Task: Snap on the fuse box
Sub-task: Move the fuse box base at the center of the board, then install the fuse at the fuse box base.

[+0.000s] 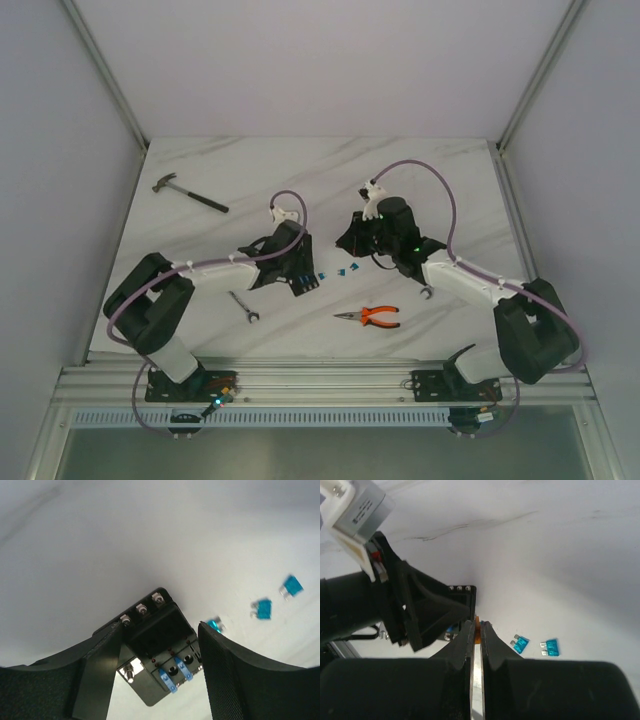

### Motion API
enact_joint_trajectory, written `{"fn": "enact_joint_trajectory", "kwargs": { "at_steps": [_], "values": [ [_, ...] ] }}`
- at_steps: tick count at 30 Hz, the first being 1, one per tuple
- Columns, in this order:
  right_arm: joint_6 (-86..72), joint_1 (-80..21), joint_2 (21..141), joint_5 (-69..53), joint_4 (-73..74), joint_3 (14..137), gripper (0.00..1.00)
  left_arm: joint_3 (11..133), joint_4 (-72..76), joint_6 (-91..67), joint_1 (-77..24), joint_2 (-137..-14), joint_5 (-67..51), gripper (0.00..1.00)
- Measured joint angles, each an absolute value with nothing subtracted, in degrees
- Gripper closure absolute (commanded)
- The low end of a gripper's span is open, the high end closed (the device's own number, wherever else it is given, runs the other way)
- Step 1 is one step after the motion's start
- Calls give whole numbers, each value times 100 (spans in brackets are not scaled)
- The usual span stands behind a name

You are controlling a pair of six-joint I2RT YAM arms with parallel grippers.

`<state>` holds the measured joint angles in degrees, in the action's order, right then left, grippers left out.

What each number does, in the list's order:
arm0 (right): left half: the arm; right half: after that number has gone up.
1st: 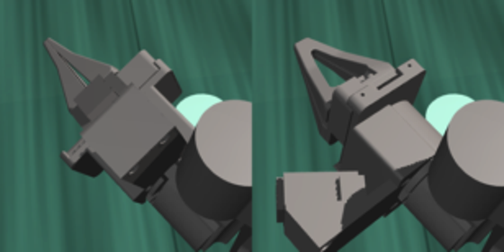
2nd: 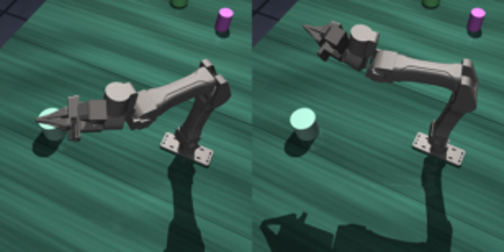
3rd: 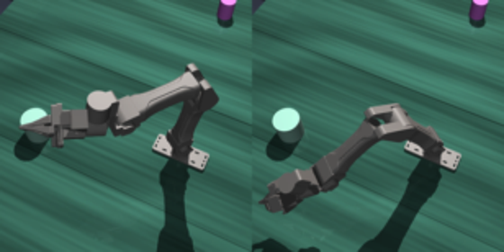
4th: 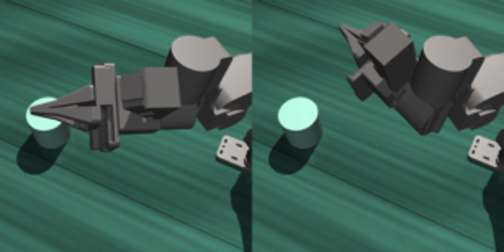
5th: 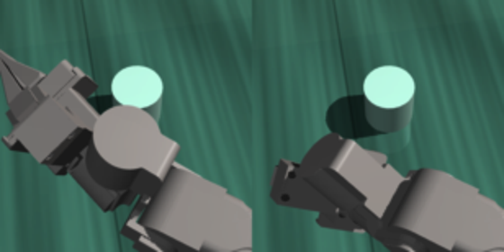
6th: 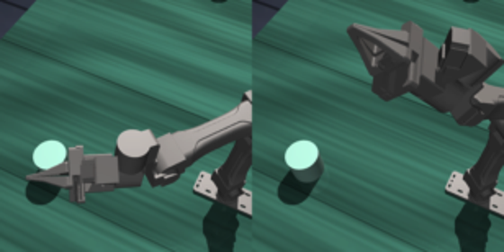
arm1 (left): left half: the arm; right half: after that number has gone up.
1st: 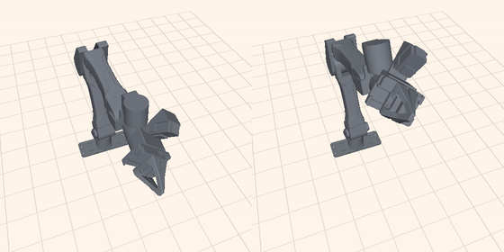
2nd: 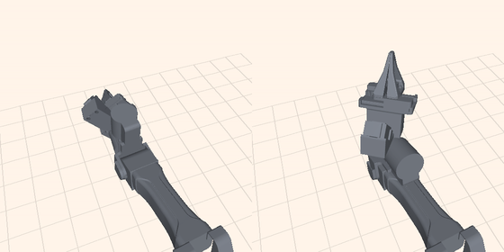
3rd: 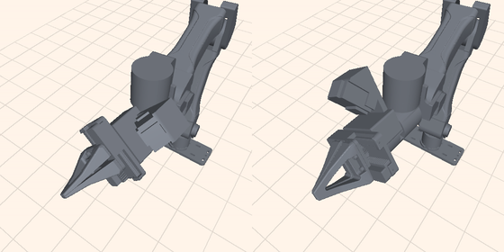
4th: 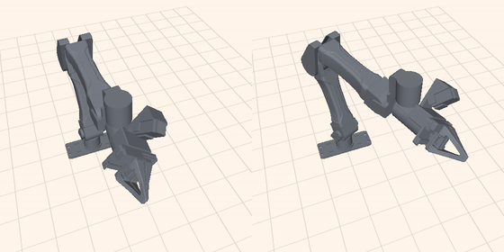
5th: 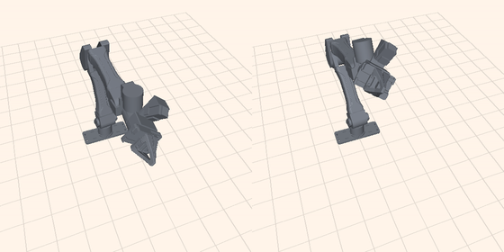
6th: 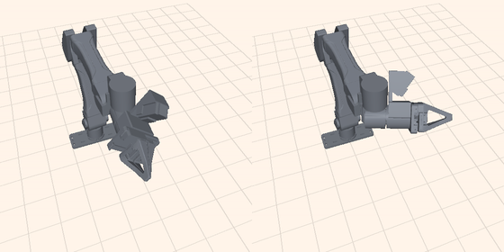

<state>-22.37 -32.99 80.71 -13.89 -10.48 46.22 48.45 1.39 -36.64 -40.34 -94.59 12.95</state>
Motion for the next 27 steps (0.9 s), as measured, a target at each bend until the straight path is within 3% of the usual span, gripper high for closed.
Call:
{"fn": "enact_joint_trajectory", "kwargs": {
  "at_steps": [10, 27],
  "values": [
    [-2045, -3371, 8302, -1592, -604, 4960, 100, 4364, -14, -4416, -4228, -8226, 1365, 26],
    [-1409, -3892, 9365, -1393, 1675, 6589, 100, 3433, 370, -4950, -3636, -7909, 432, 48]
  ]
}}
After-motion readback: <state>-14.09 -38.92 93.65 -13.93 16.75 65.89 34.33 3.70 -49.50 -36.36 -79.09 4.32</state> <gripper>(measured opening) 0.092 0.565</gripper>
